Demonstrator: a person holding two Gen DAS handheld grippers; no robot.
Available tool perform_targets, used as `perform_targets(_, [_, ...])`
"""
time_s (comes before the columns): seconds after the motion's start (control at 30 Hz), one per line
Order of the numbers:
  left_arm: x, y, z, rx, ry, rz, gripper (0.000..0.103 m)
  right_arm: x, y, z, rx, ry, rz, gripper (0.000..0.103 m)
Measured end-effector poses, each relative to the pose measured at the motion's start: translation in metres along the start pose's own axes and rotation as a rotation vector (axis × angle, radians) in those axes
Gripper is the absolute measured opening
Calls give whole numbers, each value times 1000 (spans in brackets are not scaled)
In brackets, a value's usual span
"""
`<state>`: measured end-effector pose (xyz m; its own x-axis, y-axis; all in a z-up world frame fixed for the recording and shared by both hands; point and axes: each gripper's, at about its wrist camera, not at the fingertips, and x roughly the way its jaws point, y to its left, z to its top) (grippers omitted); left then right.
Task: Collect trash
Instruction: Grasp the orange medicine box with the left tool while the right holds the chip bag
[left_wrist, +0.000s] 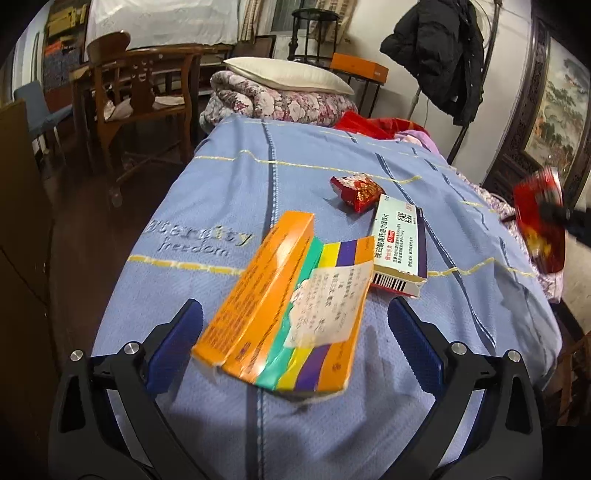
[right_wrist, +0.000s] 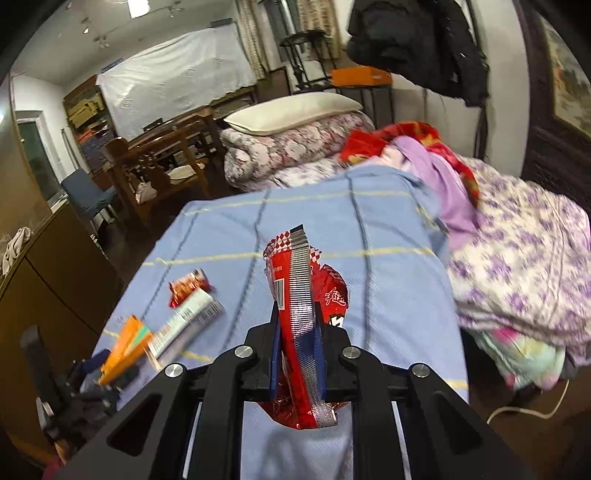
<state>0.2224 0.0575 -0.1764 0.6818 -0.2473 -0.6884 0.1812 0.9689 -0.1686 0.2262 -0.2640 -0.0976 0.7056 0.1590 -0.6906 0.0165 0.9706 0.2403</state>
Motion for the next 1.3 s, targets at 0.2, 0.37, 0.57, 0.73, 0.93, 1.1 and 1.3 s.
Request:
perform_targets(0.2, [-1, 13, 6, -29, 31, -22, 96, -1, -20, -18, 53, 26, 22, 16])
perform_targets(0.37, [7, 17, 17, -45, 64, -47, 96, 13, -24, -24, 62, 61, 47, 17])
perform_targets(0.57, [9, 9, 18, -37, 59, -71, 76, 26, -24, -31, 82, 109, 76, 27])
perform_targets(0.73, [-1, -1, 14, -7, 47, -59, 67, 32, -26, -40, 96, 120, 79, 29])
perform_targets(0.93, [-29, -10, 19, -16, 16, -96, 65, 13, -26, -39, 99, 62, 108, 17])
perform_targets(1.1, [-52, -29, 27, 3, -13, -140, 65, -20, -29, -35, 101, -4, 119, 17])
perform_targets(1.3, [-70, -65, 27, 42, -8, -222, 65, -61, -44, -40, 108, -63, 114, 17])
